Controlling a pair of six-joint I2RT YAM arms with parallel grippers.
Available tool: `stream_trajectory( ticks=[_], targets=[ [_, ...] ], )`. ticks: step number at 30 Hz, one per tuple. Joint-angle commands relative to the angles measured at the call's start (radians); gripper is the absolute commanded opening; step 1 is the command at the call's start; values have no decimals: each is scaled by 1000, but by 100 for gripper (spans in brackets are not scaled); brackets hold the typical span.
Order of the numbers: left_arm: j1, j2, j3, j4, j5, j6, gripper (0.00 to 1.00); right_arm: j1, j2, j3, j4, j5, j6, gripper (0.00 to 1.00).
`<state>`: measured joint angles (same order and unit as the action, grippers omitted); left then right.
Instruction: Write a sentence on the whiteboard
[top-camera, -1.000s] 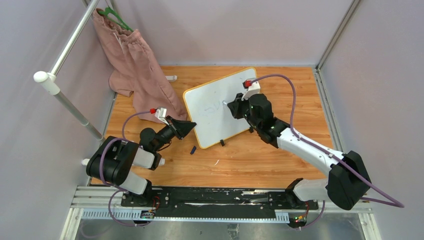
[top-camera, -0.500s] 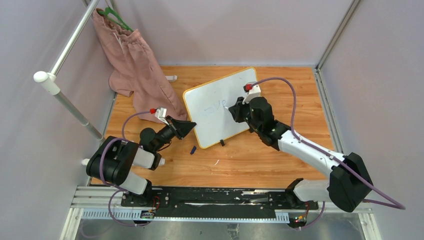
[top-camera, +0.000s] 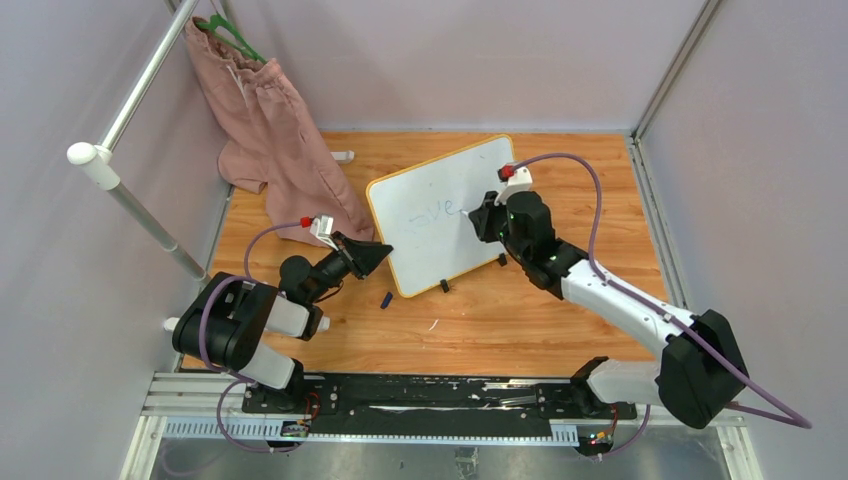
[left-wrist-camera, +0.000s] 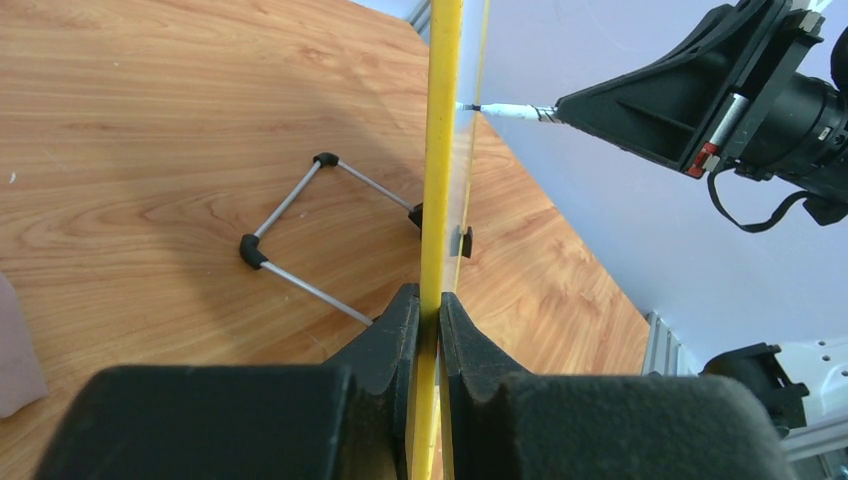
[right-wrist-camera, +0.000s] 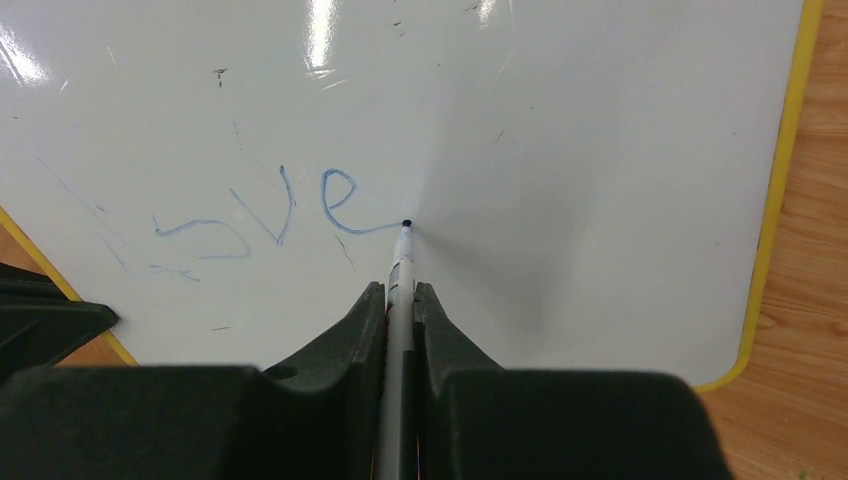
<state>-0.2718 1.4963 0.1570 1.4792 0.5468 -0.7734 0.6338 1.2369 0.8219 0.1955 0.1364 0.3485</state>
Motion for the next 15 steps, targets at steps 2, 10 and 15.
stream_trajectory(
  ticks=[2, 10, 15],
  targets=[
    [-9, -25, -5, 69, 12, 6, 0, -19, -40, 11, -13, 0, 1, 0],
    [-9, -22, -3, 69, 10, 6, 0, -19, -198, -18, -37, -21, -71, 0],
    [-9, -25, -7, 70, 8, 6, 0, -24, -272, -44, -30, -14, -85, 0]
  ],
)
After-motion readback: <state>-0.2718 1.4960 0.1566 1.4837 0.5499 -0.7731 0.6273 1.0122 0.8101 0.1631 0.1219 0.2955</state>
